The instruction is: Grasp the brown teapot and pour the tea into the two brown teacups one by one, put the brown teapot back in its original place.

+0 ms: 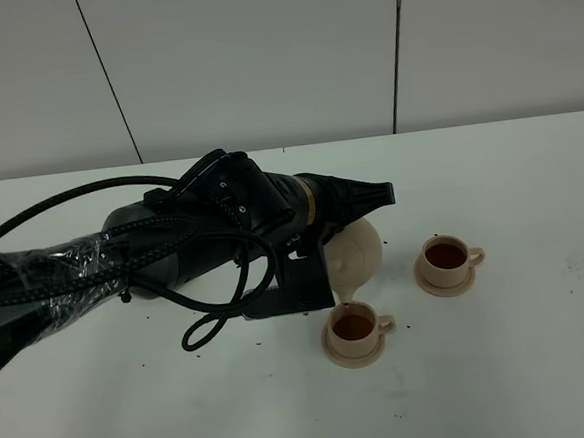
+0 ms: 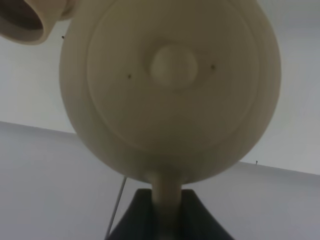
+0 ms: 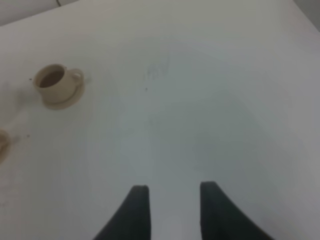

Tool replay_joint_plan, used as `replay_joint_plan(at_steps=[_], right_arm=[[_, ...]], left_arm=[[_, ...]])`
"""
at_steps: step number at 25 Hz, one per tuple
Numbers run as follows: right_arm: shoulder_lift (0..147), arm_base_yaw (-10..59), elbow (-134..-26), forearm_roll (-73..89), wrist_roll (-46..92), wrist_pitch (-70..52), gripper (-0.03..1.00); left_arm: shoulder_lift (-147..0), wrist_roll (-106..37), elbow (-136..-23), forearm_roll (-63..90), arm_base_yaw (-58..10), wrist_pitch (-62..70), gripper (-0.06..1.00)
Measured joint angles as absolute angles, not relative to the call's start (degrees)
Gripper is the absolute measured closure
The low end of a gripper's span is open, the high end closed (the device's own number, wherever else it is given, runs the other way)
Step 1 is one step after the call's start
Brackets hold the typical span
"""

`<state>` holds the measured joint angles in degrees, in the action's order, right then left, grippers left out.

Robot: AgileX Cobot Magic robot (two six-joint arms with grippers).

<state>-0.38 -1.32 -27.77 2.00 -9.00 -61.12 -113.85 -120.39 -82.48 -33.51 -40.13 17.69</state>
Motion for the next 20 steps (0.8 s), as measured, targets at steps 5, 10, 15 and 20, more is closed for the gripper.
replay_joint_plan(at_steps=[5, 10, 15, 20], right_arm=[[-0.38, -1.32, -27.77, 2.00, -9.00, -61.12, 0.73], [-0.38, -1.32, -27.77, 2.00, -9.00, -61.12, 0.73], [-0.38, -1.32, -27.77, 2.00, -9.00, -61.12, 0.73], [-0.38, -1.32, -27.77, 2.00, -9.00, -61.12, 0.73]], left_arm=[[-113.85, -120.39, -82.48, -33.51, -40.13, 17.69, 0.78], [-113.85, -120.39, -82.48, -33.55, -40.34, 17.69, 0.78], [-113.85, -120.39, -82.48, -33.66, -40.88, 17.69, 0.78], [-113.85, -120.39, -82.48, -34.58, -40.88, 17.75, 0.78]])
